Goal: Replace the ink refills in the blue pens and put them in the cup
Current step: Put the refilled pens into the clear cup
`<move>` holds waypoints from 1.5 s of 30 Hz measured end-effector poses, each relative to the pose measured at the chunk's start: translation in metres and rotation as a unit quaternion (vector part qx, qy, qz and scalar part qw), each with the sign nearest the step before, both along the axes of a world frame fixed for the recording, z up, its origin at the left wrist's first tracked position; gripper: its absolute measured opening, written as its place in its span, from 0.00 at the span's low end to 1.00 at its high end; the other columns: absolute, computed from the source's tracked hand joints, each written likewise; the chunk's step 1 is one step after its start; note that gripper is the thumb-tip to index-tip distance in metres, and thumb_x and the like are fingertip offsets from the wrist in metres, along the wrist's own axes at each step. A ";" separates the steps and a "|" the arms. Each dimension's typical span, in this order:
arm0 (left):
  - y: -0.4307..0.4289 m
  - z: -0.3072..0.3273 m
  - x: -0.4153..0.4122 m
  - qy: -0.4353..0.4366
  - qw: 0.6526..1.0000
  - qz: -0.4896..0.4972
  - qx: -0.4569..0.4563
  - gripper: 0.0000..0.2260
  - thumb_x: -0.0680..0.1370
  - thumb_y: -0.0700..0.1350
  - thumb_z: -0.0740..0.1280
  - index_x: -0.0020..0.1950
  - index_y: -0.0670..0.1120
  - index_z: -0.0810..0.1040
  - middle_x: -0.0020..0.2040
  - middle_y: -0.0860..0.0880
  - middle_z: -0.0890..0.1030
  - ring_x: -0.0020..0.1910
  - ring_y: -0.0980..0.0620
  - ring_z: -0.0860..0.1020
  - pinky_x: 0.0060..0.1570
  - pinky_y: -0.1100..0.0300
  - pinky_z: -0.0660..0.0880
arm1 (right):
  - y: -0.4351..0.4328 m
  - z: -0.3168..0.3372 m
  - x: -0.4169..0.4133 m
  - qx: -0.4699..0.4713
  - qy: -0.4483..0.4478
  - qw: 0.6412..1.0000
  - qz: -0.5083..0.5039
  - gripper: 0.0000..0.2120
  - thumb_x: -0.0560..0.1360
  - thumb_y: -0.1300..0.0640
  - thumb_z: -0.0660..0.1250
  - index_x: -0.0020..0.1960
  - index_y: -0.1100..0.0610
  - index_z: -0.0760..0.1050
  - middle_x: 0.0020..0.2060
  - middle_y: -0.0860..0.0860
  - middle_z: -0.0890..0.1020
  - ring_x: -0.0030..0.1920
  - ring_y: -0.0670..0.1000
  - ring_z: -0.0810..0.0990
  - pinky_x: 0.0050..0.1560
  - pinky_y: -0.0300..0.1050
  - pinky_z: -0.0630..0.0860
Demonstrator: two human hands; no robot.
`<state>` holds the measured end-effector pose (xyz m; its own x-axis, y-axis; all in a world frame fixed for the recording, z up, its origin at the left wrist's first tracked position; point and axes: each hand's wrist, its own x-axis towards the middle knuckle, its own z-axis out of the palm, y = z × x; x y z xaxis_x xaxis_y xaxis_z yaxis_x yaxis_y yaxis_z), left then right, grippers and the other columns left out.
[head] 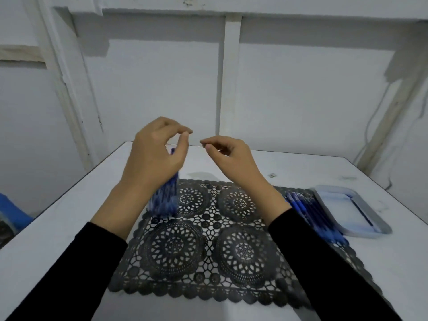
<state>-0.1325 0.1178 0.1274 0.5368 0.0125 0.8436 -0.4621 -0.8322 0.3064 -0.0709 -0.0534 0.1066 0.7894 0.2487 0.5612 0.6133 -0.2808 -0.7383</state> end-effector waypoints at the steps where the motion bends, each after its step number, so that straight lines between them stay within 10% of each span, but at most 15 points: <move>1: -0.014 -0.003 0.003 0.007 1.000 -0.029 -0.002 0.07 0.79 0.42 0.67 0.52 0.46 0.85 0.48 0.52 0.82 0.48 0.59 0.77 0.51 0.73 0.69 | -0.016 -0.003 0.003 -0.004 0.010 1.000 -0.023 0.08 0.78 0.59 0.66 0.52 0.54 0.84 0.47 0.45 0.85 0.46 0.42 0.81 0.50 0.36 0.77; 8: -0.104 -0.056 0.043 0.237 0.956 -0.166 -0.046 0.08 0.80 0.48 0.67 0.56 0.51 0.84 0.50 0.59 0.83 0.49 0.64 0.78 0.56 0.70 0.73 | -0.124 -0.034 0.018 -0.094 0.067 0.980 -0.159 0.08 0.76 0.58 0.68 0.53 0.53 0.83 0.45 0.45 0.84 0.43 0.37 0.79 0.43 0.25 0.70; 15: -0.146 -0.099 0.084 0.372 0.905 -0.203 0.039 0.13 0.80 0.51 0.67 0.64 0.53 0.80 0.59 0.54 0.83 0.53 0.57 0.78 0.53 0.63 0.70 | -0.170 -0.067 0.025 -0.260 0.130 0.940 -0.177 0.13 0.75 0.58 0.70 0.60 0.57 0.81 0.51 0.51 0.84 0.48 0.45 0.79 0.55 0.37 0.73; 30: -0.156 -0.119 0.130 0.376 0.896 -0.224 0.074 0.10 0.74 0.48 0.75 0.55 0.54 0.85 0.51 0.56 0.84 0.50 0.60 0.77 0.51 0.66 0.70 | -0.181 -0.080 0.035 -0.334 0.152 0.919 -0.142 0.15 0.76 0.54 0.70 0.62 0.51 0.80 0.57 0.50 0.83 0.56 0.49 0.79 0.57 0.39 0.72; 45: -0.128 -0.108 0.127 0.423 0.869 -0.255 0.035 0.07 0.74 0.43 0.75 0.50 0.53 0.86 0.50 0.58 0.84 0.52 0.61 0.79 0.55 0.68 0.71 | -0.172 -0.083 0.034 -0.267 0.152 0.936 -0.170 0.09 0.72 0.57 0.74 0.52 0.53 0.85 0.41 0.47 0.84 0.37 0.38 0.76 0.35 0.25 0.66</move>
<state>-0.0058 -0.0098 0.0192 0.8858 -0.4446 0.1329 -0.4102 -0.6160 0.6725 -0.0373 -0.2250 0.0231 0.9772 0.1343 0.1646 0.2049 -0.8004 -0.5634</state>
